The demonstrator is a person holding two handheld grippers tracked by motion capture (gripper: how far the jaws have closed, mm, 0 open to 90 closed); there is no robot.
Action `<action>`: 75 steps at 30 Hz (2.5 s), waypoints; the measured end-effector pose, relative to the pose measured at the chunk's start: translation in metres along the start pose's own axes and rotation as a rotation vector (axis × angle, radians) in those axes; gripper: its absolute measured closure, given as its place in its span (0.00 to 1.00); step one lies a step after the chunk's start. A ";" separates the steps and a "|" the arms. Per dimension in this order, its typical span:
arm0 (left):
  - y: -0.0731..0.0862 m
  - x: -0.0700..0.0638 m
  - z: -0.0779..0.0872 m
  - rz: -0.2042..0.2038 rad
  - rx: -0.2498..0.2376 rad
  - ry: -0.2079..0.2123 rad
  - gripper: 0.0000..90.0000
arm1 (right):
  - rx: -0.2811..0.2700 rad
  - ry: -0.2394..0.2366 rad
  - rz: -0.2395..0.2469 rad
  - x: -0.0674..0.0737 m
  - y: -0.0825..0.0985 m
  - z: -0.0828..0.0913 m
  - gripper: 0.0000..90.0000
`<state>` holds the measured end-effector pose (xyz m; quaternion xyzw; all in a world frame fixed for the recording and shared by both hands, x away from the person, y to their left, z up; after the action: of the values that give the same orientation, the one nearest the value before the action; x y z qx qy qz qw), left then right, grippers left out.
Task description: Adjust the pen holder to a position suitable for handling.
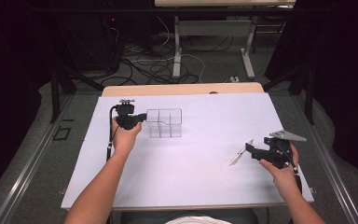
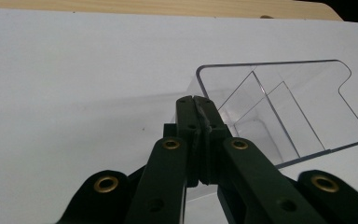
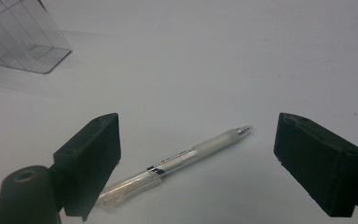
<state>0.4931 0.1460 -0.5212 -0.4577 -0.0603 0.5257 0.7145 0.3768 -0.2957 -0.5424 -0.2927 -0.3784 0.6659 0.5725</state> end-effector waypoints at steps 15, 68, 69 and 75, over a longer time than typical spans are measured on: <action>0.001 -0.003 0.006 0.025 -0.045 0.052 1.00 | -0.017 0.010 -0.011 -0.001 -0.001 0.001 0.16; 0.054 -0.029 0.049 -0.241 -0.145 0.152 0.16 | 0.074 -0.018 -0.178 -0.012 0.001 -0.004 0.30; 0.055 -0.030 0.048 -0.247 -0.145 0.153 0.13 | 0.062 -0.004 -0.170 -0.013 0.001 -0.005 0.28; 0.058 -0.036 0.040 -0.251 -0.137 0.163 0.04 | 0.044 0.004 -0.172 -0.016 -0.001 -0.003 0.21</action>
<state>0.4141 0.1424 -0.5252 -0.5354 -0.0946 0.3878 0.7443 0.3826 -0.3105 -0.5443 -0.2480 -0.3862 0.6219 0.6345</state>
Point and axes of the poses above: each handheld gripper's, and its own axes: z roughly backward along the jaws, y roughly out of its underside, x roughly to its left, the point moved 5 cm from there along -z, roughly forward along the jaws, and after that the axes turned 11 degrees about y, right-handed, at the moved point
